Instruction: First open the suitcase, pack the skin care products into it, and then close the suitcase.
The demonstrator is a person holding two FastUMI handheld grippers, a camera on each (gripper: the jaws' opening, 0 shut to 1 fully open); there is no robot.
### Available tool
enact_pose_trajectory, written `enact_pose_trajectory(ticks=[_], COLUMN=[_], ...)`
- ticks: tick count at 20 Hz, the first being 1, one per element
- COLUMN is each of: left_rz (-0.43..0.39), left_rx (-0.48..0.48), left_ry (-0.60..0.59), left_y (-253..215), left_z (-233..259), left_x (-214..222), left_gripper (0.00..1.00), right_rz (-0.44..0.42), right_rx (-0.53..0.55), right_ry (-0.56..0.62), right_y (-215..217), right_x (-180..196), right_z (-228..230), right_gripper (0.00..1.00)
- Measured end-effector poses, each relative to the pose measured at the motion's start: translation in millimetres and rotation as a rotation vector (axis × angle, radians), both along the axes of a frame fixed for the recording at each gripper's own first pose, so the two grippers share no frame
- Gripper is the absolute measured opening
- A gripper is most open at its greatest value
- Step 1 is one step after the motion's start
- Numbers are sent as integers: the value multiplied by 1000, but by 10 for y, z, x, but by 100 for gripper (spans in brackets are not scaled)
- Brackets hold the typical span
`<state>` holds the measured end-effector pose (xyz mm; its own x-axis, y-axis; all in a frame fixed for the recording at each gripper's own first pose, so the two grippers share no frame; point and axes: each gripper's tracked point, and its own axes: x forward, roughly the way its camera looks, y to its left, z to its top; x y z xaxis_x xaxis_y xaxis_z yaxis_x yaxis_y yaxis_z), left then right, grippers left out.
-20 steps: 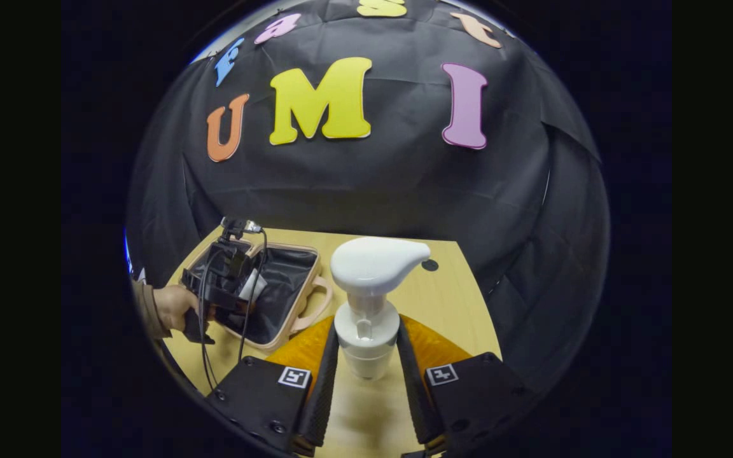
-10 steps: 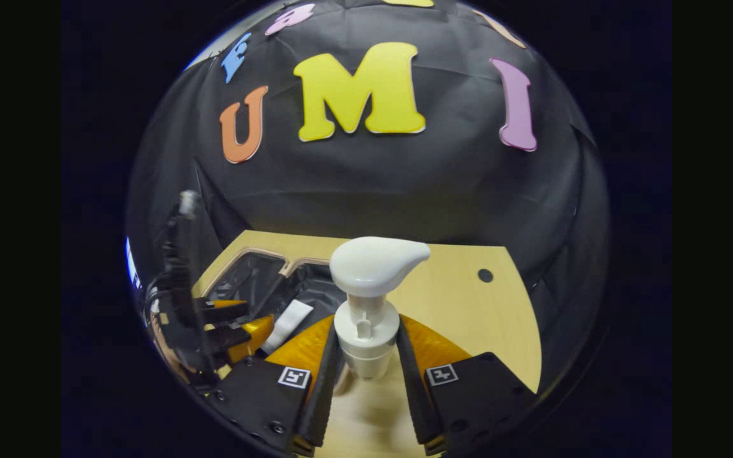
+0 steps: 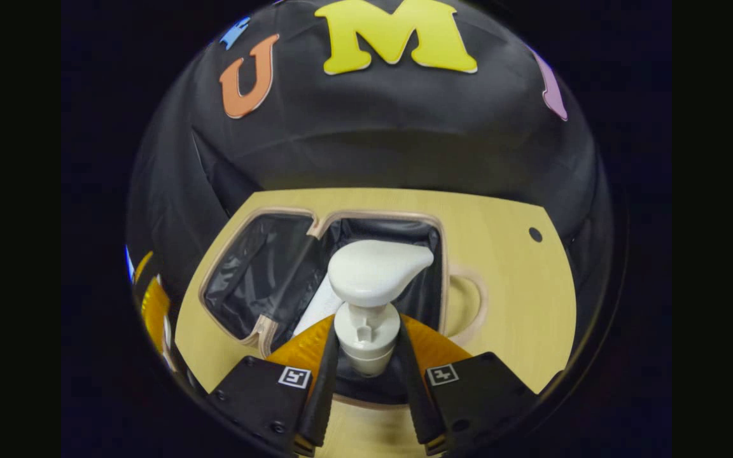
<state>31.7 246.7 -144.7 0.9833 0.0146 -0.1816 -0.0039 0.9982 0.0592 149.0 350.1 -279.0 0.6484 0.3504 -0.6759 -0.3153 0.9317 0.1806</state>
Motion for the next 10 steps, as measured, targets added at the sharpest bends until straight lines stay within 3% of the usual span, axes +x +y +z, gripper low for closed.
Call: enact_pose_trajectory(ticks=[3,10], left_rz=[31,113], left_rx=[14,-61], left_ry=[-70,-124], left_y=[272,761], left_z=[206,349], left_x=[-116,-248], left_gripper=[94,94], right_rz=[-27,-153], right_rx=[-15,-2], right_ry=[62,109], right_y=[71,121], right_x=[-35,500], right_z=[-183,-359], right_gripper=[49,49])
